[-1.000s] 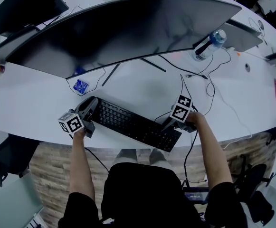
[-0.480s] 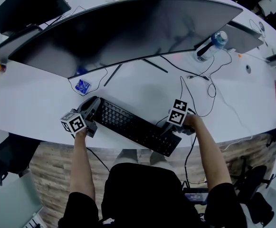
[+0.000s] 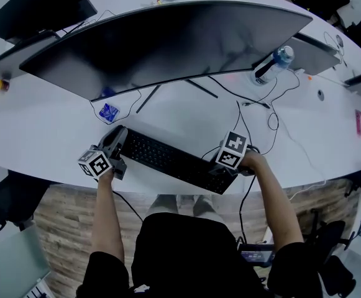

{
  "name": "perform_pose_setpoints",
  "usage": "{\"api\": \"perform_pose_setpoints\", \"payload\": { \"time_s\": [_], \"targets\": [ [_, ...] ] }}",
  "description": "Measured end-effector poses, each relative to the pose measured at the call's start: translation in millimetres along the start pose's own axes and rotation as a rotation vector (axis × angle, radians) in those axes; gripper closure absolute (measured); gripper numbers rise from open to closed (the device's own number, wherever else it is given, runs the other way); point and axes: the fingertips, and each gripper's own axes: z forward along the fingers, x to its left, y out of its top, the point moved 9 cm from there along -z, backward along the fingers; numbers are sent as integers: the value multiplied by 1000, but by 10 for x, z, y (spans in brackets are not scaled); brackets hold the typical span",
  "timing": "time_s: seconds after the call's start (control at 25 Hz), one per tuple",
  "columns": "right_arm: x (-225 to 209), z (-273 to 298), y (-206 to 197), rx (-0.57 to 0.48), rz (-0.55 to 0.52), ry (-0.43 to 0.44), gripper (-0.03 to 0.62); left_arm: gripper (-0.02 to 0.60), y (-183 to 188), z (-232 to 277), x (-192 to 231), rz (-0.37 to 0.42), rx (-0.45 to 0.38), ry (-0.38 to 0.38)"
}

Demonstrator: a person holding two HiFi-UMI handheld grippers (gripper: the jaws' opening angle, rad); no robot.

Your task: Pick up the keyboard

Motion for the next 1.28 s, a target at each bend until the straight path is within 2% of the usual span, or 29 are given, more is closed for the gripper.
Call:
{"api": "perform_pose_setpoints", "payload": {
  "time_s": [0.2, 0.36, 0.56, 0.68, 0.92, 1.12, 1.28],
  "targets": [
    [105, -201, 142, 28, -77, -177, 480, 474, 104, -76, -72, -4, -80, 10],
    [168, -349, 213, 55, -137, -318, 480, 474, 158, -123, -124, 13, -108, 23],
    [308, -543, 381, 106, -268, -581, 480, 474, 247, -183, -190, 30, -163, 34],
    [330, -577, 422, 128, -312, -698, 482, 474, 272, -206, -224, 34, -184, 43],
    [386, -525, 398, 125, -350, -757, 481, 474, 290, -217, -304, 36, -197, 28],
    [394, -426, 415, 137, -366, -708, 480, 474, 268, -172, -368, 47, -181, 12],
    [427, -330, 428, 95, -361, -653, 442, 474, 139, -92, -423, 29, -154, -3]
  ]
}}
